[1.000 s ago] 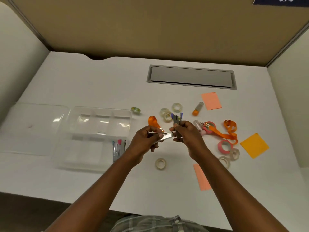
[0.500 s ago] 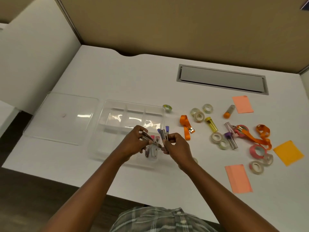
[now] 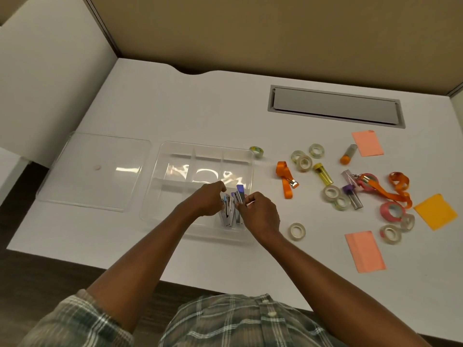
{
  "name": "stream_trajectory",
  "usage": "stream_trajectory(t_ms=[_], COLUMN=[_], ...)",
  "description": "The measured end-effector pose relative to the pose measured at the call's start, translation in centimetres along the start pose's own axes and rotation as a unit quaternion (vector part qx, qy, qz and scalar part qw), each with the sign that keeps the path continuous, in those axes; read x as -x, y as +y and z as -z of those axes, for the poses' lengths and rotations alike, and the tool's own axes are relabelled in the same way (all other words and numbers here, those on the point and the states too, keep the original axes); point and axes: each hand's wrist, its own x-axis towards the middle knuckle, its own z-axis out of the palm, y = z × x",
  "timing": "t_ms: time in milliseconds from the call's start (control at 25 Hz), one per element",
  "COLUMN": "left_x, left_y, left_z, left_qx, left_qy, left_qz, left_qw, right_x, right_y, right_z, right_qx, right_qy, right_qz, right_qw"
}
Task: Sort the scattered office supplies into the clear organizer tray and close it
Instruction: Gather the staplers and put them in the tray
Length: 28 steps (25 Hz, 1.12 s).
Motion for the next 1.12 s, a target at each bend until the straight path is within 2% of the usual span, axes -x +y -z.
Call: stream_trajectory(t_ms=[520,840,960,1120], left_x=[-0.7,-0.4,-0.2,-0.4], left_y=[-0.7,-0.1,2.0,5.5], left_z=[-1.4,-2.3,-2.5,-3.5], left_qx=[-0.097,-0.106,-0.079,-0.052], left_qy=[0.057,0.143,0.191,0.214], left_qz=[-0.063,-0.067,-0.095,-0.140], left_qw=[0.992,0.982,0.974,0.965], right_x=[0.4,0.5,0.5,-0.2], right_y=[0.4,1.7,2.8,6.3], right_z=[-1.6,-0.4,1.1,3.6], right_qx=[0.171,0.137,0.124,0.152], right_qy=[0.038,0.014,0.027,0.054], right_qz=[0.144,0.184,0.176,0.176], right_qw=[0.974,0.973,0.976,0.971])
